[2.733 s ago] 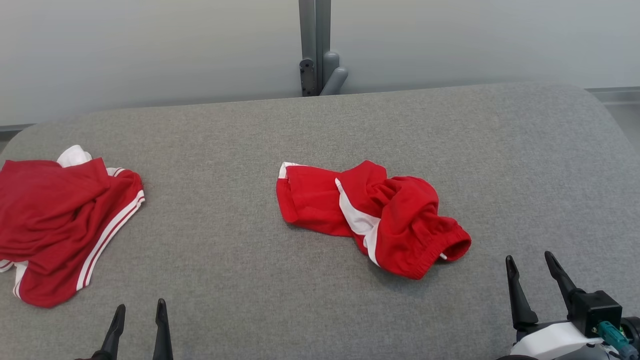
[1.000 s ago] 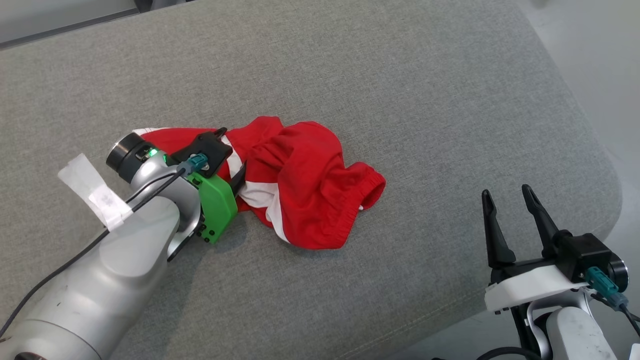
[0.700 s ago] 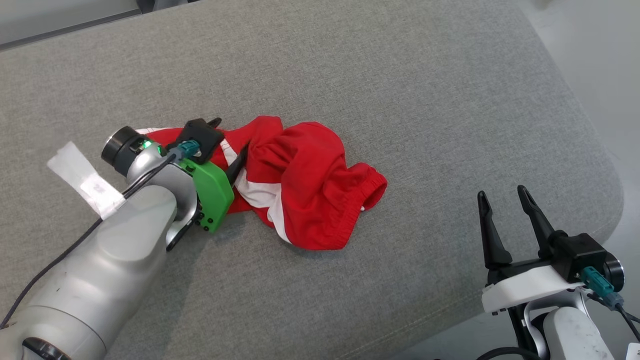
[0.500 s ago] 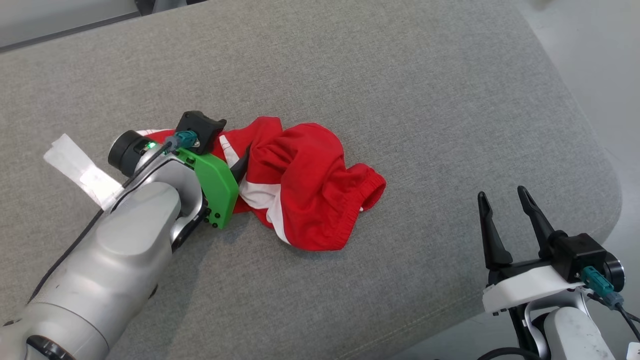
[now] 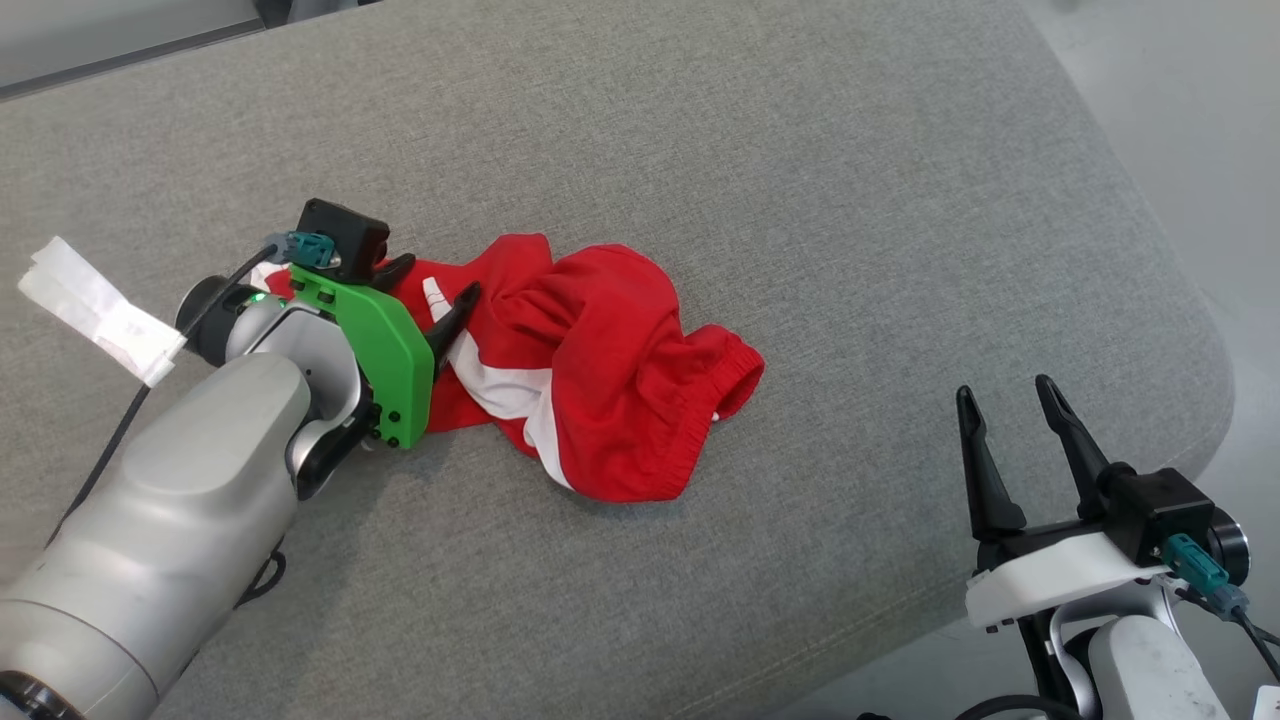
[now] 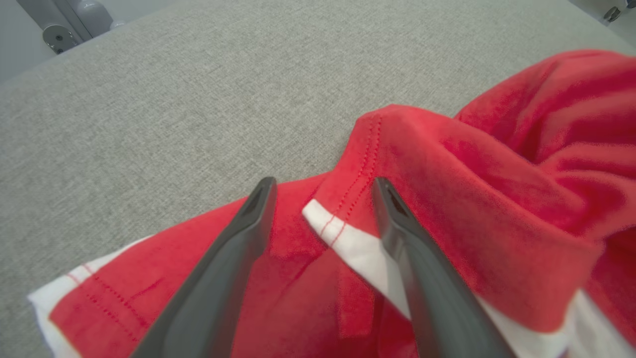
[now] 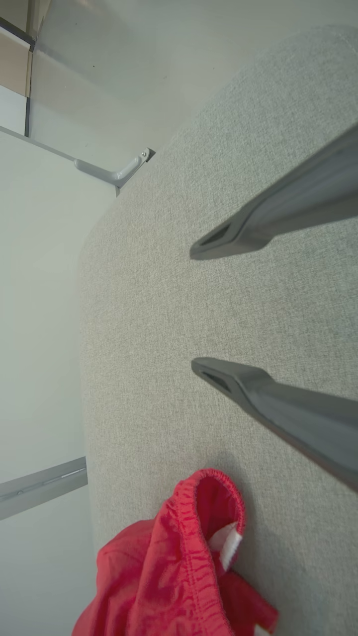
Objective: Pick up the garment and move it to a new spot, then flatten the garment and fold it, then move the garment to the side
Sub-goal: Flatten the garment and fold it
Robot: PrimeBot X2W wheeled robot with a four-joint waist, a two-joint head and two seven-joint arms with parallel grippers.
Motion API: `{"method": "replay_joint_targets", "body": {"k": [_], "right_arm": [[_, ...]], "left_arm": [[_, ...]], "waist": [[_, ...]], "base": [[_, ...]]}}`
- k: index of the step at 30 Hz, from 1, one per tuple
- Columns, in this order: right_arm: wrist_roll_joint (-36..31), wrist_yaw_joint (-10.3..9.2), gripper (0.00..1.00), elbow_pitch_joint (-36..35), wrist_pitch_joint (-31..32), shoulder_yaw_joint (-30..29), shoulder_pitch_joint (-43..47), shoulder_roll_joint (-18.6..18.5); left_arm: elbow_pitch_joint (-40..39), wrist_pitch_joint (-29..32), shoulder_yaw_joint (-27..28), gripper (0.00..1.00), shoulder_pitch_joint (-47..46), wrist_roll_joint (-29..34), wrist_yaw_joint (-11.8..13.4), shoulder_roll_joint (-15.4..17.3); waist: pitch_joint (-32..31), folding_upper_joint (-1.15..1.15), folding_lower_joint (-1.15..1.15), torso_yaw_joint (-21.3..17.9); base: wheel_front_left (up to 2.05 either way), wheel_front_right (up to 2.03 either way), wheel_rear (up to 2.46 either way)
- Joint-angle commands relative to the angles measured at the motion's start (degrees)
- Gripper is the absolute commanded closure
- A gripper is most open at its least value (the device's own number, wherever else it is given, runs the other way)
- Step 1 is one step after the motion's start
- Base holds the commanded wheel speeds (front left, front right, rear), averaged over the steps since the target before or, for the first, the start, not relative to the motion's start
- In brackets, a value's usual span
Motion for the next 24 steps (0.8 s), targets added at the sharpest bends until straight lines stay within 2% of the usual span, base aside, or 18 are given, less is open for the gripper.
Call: {"method": "replay_joint_targets", "body": {"k": [1, 10, 20, 22, 24], "right_arm": [[0.1, -0.04, 0.0, 0.1, -0.1, -0.2, 0.4, 0.0], [-0.2, -0.04, 0.0, 0.4, -0.1, -0.3, 0.4, -0.2], [-0.1, -0.04, 0.0, 1.1, -0.1, -0.3, 0.4, -0.5], [-0.1, -0.04, 0.0, 1.1, -0.1, -0.1, 0.3, -0.4], [0.0, -0.04, 0.0, 1.1, -0.1, 0.0, 0.3, -0.4]], "left_arm": [[-0.6, 1.0, -0.7, 0.0, -1.0, -1.8, 0.0, 1.2], [-3.3, 1.4, -3.7, 0.0, -1.5, -4.3, 0.0, 2.1], [-4.9, -0.4, -6.0, 0.0, -1.3, -2.8, 0.0, 1.7], [-4.8, -0.8, -6.2, 0.09, -1.0, -2.7, 0.0, 1.6], [-4.6, -0.9, -6.3, 0.11, -0.7, -2.4, 0.0, 1.5]], "waist": [[0.1, -0.01, 0.0, 0.1], [0.1, -0.01, 0.0, 0.9], [-0.6, -0.01, 0.0, 1.5], [-0.7, -0.01, 0.0, 1.5], [-0.7, -0.01, 0.0, 1.5]], "base": [[0.0, 0.0, 0.0], [0.0, 0.0, 0.0], [0.0, 0.0, 0.0], [0.0, 0.0, 0.0], [0.0, 0.0, 0.0]]}}
